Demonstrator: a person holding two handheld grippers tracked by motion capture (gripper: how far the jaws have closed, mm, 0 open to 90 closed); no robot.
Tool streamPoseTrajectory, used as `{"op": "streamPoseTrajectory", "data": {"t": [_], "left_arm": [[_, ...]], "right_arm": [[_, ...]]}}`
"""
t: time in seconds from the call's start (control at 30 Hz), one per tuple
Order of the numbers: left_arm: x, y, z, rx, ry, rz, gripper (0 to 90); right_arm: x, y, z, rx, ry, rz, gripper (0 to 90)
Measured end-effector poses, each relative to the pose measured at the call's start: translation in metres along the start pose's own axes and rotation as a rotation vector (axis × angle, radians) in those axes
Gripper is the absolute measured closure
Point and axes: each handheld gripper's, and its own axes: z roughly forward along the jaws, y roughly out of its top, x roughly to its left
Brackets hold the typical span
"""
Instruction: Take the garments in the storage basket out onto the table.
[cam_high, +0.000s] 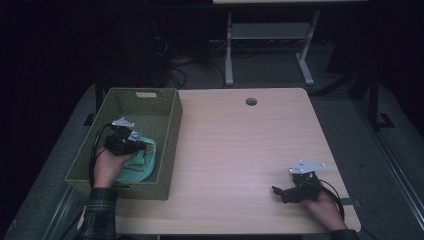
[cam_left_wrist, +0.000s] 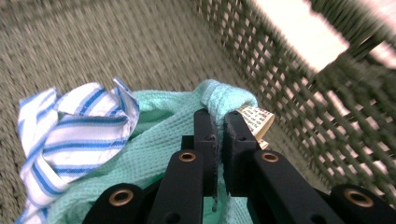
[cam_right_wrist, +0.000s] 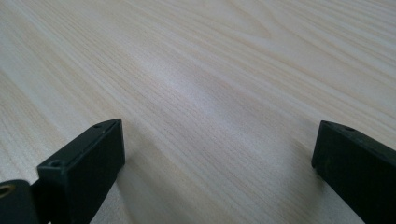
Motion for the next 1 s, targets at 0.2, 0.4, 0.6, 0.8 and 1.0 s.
{"op": "streamPoseTrajectory", "data": {"t": [0.2,0.4,0.6,0.8,1.0], "left_arm": [[0.003,0.0,-0.012,-0.097,-0.013,-0.031,85.6],[0.006,-0.001,-0.025,-0.195,-0.033,-0.06,85.6],[0.009,-0.001,-0.036,-0.252,-0.049,-0.078,85.7],[0.009,0.0,-0.048,-0.308,-0.067,-0.075,85.7],[0.005,0.004,-0.055,-0.337,-0.075,-0.072,85.9]], "right_arm": [[0.0,0.0,0.0,0.0,0.0,0.0,2.0],[0.0,0.0,0.0,0.0,0.001,0.0,2.0],[0.0,0.0,0.0,-0.002,-0.001,-0.003,2.0],[0.0,0.0,0.0,0.0,0.0,0.0,2.0],[0.0,0.0,0.0,0.0,0.0,0.0,2.0]]}}
